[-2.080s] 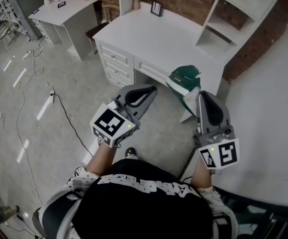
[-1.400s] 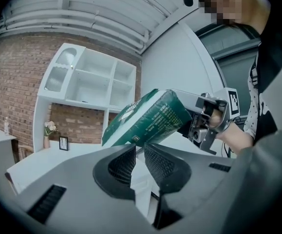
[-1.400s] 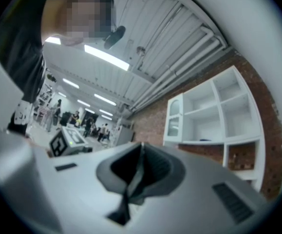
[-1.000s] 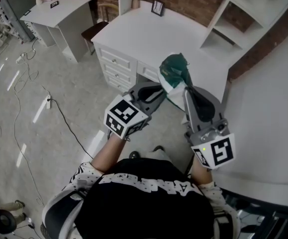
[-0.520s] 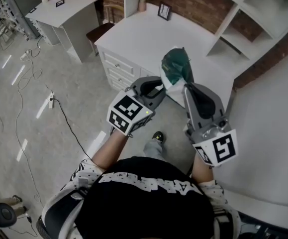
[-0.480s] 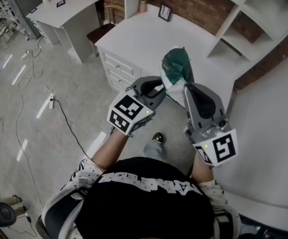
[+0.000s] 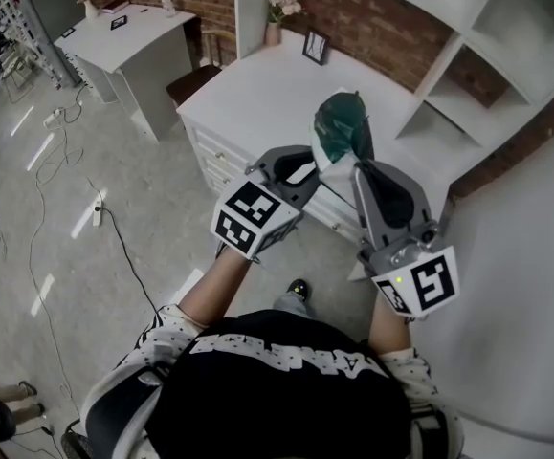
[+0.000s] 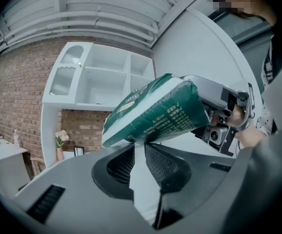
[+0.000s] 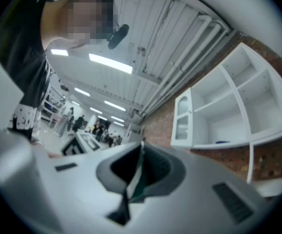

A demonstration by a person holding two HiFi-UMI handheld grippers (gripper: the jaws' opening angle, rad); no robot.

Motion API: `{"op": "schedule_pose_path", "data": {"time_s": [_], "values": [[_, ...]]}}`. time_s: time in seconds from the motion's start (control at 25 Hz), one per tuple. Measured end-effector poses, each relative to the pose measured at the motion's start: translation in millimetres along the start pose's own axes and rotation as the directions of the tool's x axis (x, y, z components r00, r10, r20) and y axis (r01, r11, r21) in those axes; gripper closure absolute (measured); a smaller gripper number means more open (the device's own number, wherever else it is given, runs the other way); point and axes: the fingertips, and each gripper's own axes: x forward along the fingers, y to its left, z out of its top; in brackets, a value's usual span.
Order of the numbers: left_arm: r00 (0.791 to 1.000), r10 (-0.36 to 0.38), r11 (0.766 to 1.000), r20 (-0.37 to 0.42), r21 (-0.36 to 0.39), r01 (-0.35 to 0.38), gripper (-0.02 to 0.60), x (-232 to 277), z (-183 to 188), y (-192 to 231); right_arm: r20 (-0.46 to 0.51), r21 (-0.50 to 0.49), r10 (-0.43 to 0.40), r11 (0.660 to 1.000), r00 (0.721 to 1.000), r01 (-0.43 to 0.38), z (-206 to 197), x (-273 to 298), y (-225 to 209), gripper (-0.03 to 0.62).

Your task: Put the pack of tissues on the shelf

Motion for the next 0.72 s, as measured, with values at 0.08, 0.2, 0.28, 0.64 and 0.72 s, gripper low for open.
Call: {"op": "schedule_pose_path", "data": {"time_s": [0.08, 0.2, 0.28, 0.64, 0.72], "values": [[1.000, 0.001, 1.000, 0.000, 0.001, -0.001, 0.491, 19.0, 5.6, 8.3, 0.002, 0.004, 0.001, 1.000, 1.000, -0.001, -1.7, 5.6, -20.2, 0.556], [1.000, 0.000, 1.000, 0.017, 0.009, 0.000, 0.491, 26.7, 9.0, 12.2, 0.009, -0.010, 0.003, 1.000, 1.000, -0.003, -2.1, 7.8, -26.9, 0.556], [1.000, -0.001, 1.000, 0.031, 0.016, 0.001, 0.491, 33.1, 12.4, 14.6, 0.018, -0.019, 0.002, 1.000, 1.000, -0.001, -1.6, 8.6, -32.8, 0.556], [0.997, 0.000, 0.999, 0.073, 0.038, -0.003, 0.491, 100.0, 41.8, 31.4, 0.037, -0.058, 0.013, 0.998, 0.999, -0.011, 0.9, 15.3, -101.6, 0.556], [0.997, 0.005, 0.999, 0.083, 0.044, -0.009, 0.491, 110.3, 47.6, 34.4, 0.043, -0.065, 0.018, 0.998, 0.999, -0.015, 2.0, 16.5, -112.9, 0.556]]}}
